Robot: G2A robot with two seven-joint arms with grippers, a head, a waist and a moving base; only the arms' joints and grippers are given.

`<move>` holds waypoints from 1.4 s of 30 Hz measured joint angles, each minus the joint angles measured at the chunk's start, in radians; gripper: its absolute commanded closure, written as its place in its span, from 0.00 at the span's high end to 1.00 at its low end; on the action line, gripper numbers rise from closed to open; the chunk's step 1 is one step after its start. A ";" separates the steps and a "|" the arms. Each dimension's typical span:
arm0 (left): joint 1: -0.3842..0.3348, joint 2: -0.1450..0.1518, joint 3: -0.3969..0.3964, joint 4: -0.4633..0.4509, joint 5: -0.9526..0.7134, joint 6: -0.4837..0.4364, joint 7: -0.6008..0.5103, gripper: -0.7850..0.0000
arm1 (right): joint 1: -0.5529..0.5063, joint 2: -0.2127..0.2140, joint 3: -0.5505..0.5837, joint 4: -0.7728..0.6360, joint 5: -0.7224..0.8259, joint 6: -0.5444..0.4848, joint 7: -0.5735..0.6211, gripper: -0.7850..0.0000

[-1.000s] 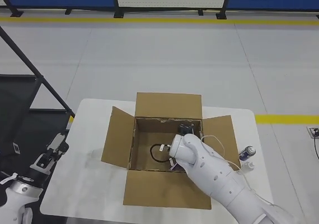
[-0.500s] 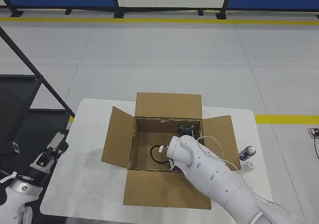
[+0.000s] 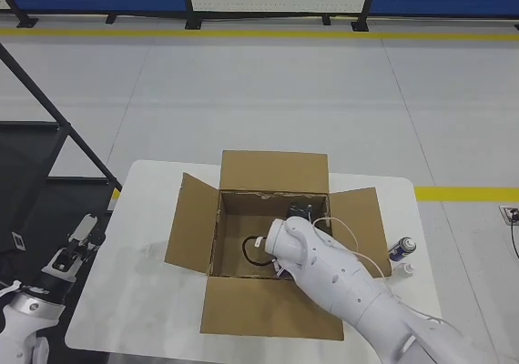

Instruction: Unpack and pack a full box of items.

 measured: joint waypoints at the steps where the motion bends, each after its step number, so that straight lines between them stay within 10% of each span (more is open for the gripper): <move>1: 0.001 0.000 -0.001 0.000 0.000 -0.001 0.002 1.00 | 0.004 -0.004 -0.004 0.010 0.005 0.000 0.000 0.00; 20: 0.015 0.003 0.002 -0.016 0.002 -0.006 0.022 1.00 | -0.032 0.032 0.055 -0.129 -0.023 0.000 -0.032 0.00; 42: 0.007 0.006 0.046 -0.034 0.019 -0.009 0.020 1.00 | -0.606 0.304 0.562 -1.220 -0.574 -0.126 0.125 0.00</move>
